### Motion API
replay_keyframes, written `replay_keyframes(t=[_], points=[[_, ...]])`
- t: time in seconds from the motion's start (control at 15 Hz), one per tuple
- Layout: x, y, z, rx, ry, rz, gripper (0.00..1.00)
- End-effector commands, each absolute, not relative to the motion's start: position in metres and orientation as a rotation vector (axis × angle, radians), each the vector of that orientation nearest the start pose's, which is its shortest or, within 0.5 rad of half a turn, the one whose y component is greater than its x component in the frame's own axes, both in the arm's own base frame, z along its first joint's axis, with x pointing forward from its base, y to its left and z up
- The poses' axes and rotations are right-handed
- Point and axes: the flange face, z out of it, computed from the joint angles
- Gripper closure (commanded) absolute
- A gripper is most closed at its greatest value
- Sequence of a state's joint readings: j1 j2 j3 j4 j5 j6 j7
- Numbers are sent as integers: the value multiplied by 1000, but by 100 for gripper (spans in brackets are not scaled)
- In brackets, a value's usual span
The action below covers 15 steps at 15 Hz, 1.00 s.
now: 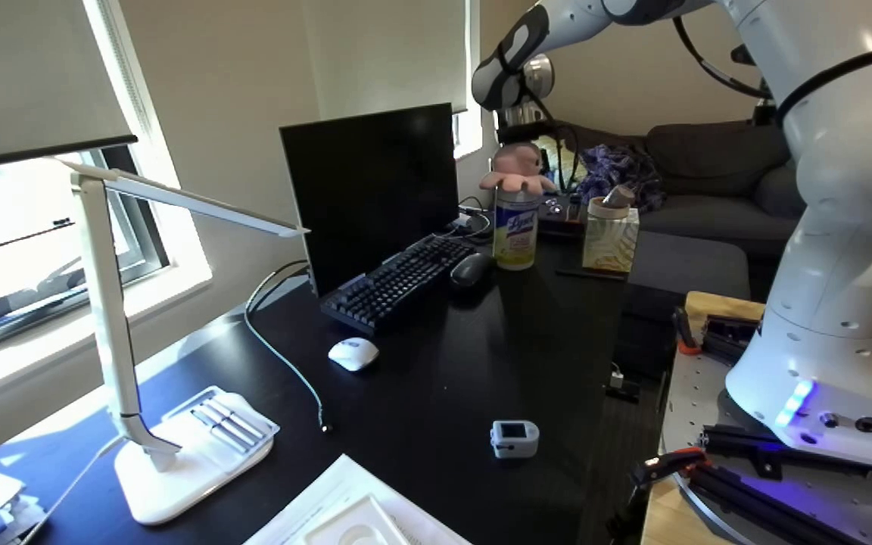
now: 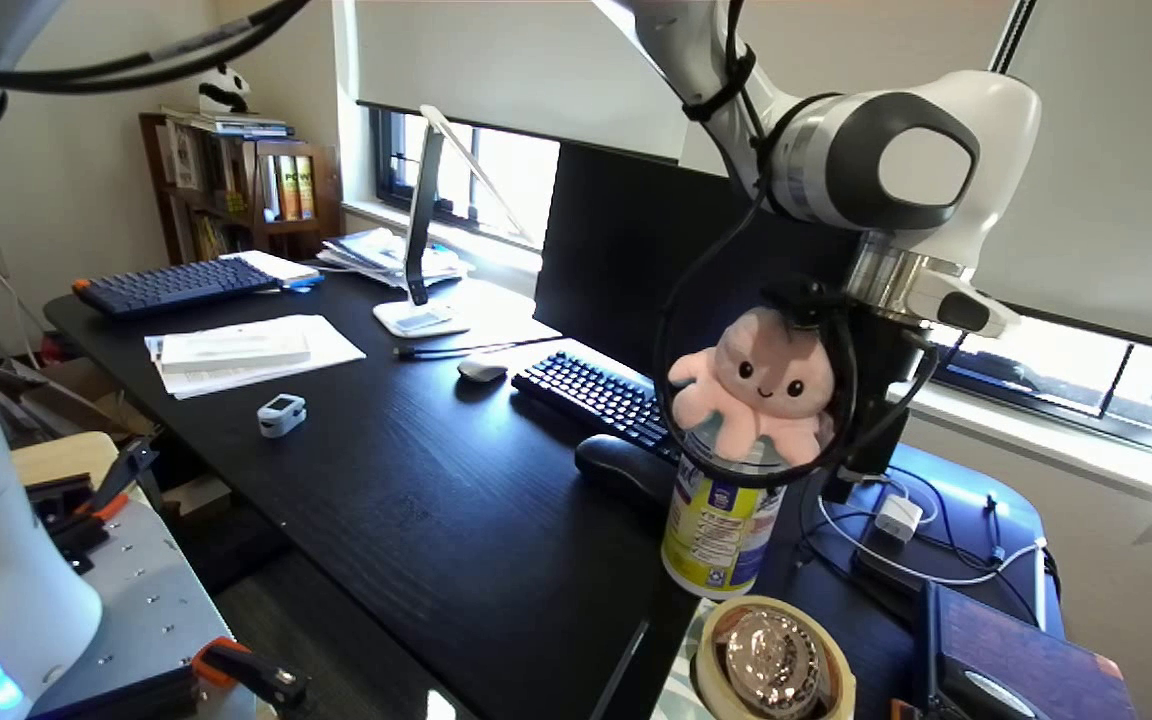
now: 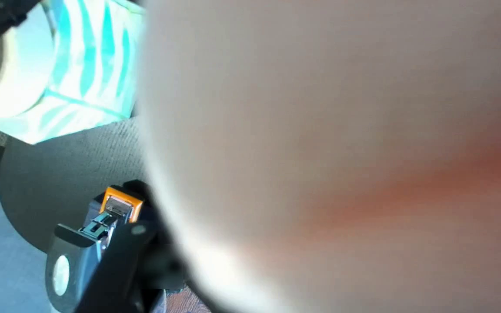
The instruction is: Slide the Lysol bottle to the left
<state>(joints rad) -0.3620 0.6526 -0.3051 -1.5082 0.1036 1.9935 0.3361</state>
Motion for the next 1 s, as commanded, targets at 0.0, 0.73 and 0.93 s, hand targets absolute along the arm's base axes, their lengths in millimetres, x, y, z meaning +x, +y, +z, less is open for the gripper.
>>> replay_keyframes(t=[0.0, 0.73, 0.93], points=[[538, -381, 297, -2874, 1446, 243, 0], [523, -337, 275, -2942, 1283, 330, 0], [516, -323, 276, -2963, 1210, 360, 0]])
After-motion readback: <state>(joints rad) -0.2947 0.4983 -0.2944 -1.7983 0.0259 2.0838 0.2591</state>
